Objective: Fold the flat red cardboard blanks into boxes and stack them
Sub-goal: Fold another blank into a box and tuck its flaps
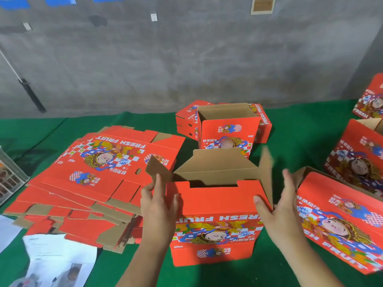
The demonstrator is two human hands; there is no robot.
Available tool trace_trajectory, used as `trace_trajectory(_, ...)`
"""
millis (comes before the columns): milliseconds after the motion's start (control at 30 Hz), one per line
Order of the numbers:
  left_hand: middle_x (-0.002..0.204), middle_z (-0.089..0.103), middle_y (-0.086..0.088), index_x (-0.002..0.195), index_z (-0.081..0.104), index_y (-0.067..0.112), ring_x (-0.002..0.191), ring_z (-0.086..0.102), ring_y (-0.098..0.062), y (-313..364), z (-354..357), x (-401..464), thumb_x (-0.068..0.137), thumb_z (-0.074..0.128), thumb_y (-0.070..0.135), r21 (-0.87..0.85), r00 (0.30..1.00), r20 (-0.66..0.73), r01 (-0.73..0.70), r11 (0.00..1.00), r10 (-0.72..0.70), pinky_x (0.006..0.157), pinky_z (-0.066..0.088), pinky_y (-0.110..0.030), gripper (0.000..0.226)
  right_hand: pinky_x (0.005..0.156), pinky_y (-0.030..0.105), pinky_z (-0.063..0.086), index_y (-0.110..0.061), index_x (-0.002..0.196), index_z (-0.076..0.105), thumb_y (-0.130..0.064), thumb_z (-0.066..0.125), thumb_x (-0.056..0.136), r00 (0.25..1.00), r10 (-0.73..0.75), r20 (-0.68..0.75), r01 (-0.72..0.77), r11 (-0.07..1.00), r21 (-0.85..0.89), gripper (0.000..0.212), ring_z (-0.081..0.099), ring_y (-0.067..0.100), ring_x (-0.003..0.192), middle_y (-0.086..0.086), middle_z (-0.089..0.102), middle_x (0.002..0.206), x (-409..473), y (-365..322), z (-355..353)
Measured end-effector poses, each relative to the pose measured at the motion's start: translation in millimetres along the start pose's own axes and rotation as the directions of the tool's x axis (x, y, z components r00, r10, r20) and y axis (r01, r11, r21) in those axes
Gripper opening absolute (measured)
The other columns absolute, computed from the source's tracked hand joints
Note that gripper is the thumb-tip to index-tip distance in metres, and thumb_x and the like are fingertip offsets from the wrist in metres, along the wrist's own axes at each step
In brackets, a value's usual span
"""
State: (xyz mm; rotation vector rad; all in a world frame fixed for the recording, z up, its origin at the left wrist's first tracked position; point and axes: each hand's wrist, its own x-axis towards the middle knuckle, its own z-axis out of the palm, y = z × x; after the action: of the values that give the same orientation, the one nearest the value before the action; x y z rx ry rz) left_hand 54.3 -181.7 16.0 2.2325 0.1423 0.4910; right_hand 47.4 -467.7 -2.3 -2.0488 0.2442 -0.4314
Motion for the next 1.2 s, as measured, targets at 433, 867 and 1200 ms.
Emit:
trace_trajectory(433, 0.116, 0.049, -0.002, 0.134, 0.054, 0.019, 0.102, 0.050, -0.030, -14, 2, 14, 0.084, 0.056, 0.013, 0.196, 0.911, 0.175, -0.404, 0.893, 0.374, 0.088, 0.043, -0.044, 0.050, 0.116, 0.046, 0.041, -0.023, 0.158, 0.039, 0.010, 0.050, 0.095, 0.940, -0.300, 0.165, 0.324, 0.935, -0.146, 0.071, 0.040, 0.016, 0.147, -0.012, 0.029, 0.165, -7, 15, 11)
trace_trajectory(867, 0.133, 0.034, 0.002, 0.144, 0.053, 0.047, 0.130, 0.030, -0.010, 25, 41, 68, 0.095, 0.028, 0.076, -0.116, 0.973, 0.158, -0.150, 0.982, 0.167, 0.120, 0.022, -0.033, 0.061, 0.088, 0.041, 0.054, -0.019, 0.120, 0.076, -0.049, 0.040, 0.102, 0.949, -0.276, 0.153, 0.312, 0.890, -0.333, 0.050, 0.062, 0.021, 0.117, -0.011, 0.051, 0.139, 3, 6, 5)
trace_trajectory(1200, 0.140, 0.044, 0.000, 0.141, 0.048, 0.033, 0.131, 0.045, -0.030, 15, 42, 58, 0.078, 0.078, 0.066, 0.264, 0.947, 0.311, -0.006, 0.965, -0.079, 0.101, 0.048, -0.048, 0.077, 0.093, 0.046, 0.049, -0.055, 0.149, 0.012, -0.096, 0.057, 0.055, 0.943, 0.151, 0.296, 0.017, 0.868, -0.496, 0.112, 0.032, 0.027, 0.131, -0.006, 0.019, 0.132, 47, -17, 31)
